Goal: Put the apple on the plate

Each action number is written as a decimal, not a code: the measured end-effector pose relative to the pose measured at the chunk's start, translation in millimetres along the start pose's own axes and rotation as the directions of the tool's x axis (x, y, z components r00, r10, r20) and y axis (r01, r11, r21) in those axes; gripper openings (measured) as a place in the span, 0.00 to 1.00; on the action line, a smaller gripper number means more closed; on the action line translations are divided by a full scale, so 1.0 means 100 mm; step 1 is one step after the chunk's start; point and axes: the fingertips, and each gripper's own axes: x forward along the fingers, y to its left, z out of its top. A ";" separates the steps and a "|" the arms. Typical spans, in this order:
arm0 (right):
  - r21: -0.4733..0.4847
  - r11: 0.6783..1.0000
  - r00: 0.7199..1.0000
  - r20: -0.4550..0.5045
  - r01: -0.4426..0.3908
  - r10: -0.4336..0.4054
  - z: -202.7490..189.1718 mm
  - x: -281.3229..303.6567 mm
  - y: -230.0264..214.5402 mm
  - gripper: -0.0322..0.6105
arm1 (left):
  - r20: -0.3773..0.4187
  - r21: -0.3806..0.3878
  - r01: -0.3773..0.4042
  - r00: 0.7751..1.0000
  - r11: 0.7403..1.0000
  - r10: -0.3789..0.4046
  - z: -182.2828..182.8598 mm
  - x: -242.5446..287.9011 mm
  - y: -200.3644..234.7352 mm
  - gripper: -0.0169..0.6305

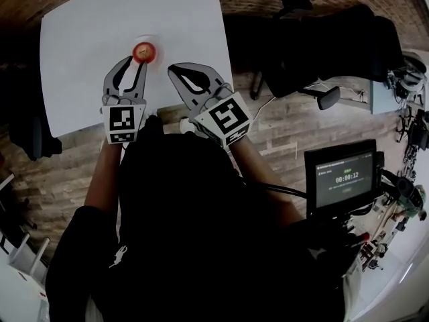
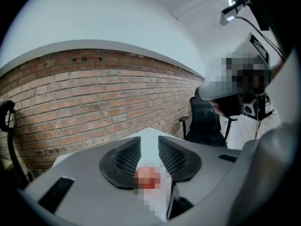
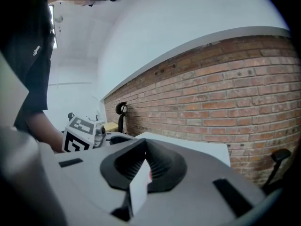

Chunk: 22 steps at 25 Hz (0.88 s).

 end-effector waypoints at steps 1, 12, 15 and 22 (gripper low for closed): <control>-0.004 1.000 1.000 0.007 -0.008 0.008 0.03 0.00 0.02 0.05 | 0.010 0.006 -0.009 1.000 1.000 0.009 0.05 -0.05 0.02 0.21; -0.026 0.997 0.994 0.084 -0.066 0.068 0.27 -0.01 0.17 0.05 | 0.013 -0.024 -0.083 0.996 0.996 0.083 0.17 -0.63 0.12 0.05; -0.033 0.997 0.992 0.097 -0.074 0.077 0.30 -0.04 0.19 0.05 | 0.031 -0.039 -0.098 0.995 0.994 0.100 0.27 -0.75 0.15 0.04; -0.045 0.996 0.991 0.103 -0.080 0.084 0.29 -0.09 0.21 0.05 | 0.072 -0.026 -0.120 0.990 0.992 0.121 0.45 -0.98 0.17 0.04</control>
